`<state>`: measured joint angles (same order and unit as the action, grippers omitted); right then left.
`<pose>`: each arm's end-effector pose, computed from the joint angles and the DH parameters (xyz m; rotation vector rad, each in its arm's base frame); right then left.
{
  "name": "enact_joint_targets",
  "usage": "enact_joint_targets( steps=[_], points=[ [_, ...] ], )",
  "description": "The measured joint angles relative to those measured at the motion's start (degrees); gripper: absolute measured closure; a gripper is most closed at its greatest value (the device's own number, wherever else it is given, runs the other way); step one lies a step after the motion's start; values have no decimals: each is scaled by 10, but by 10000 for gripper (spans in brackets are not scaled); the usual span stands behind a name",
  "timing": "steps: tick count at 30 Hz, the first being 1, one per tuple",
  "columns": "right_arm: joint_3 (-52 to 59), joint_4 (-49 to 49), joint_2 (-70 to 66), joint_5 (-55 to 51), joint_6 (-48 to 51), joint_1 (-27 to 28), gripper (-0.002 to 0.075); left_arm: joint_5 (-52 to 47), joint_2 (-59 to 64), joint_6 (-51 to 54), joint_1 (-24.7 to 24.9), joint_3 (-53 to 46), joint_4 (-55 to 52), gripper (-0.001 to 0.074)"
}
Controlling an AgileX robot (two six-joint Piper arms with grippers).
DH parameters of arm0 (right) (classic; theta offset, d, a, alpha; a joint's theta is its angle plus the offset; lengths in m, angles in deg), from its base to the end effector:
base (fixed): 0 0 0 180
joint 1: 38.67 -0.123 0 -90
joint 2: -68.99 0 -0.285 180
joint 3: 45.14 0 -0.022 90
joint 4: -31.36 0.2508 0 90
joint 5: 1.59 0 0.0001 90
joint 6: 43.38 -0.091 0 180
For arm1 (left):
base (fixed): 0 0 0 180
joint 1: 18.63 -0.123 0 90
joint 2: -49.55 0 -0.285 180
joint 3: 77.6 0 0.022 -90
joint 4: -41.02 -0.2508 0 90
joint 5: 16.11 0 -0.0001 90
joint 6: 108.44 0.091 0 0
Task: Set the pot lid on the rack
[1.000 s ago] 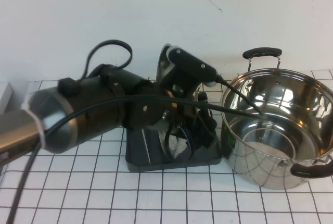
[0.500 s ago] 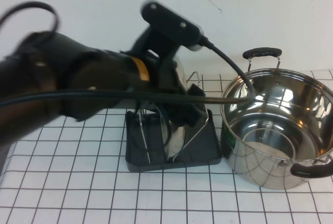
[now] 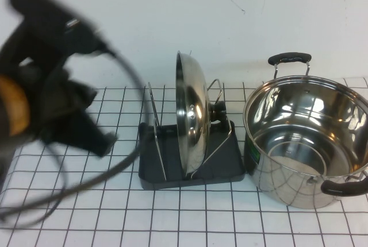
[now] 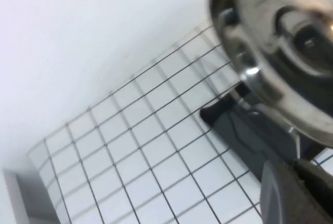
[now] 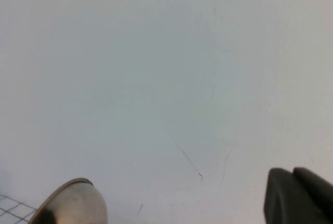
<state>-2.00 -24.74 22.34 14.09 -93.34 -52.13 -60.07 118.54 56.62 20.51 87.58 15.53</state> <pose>0.1340 0.0530 0.3671 -0.4129 1.3604 0.2798 0.1847 -0.1152 0.3883 0.6282 2.0538 -0.0255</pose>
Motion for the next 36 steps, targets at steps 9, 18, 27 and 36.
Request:
enact_joint_targets(
  steps=[9,18,27,36],
  points=[
    [80,-94,145,3,-96,0,727,99,-264,-136,-1,-253,-22,735],
    [121,-304,202,87,-276,0,727,120,-483,-154,-1,-393,-26,736],
    [122,-363,202,94,-313,0,727,120,-553,-154,-1,-474,-26,736],
    [122,-403,202,98,-314,0,727,118,-553,-154,-1,-525,-26,736]
  ],
)
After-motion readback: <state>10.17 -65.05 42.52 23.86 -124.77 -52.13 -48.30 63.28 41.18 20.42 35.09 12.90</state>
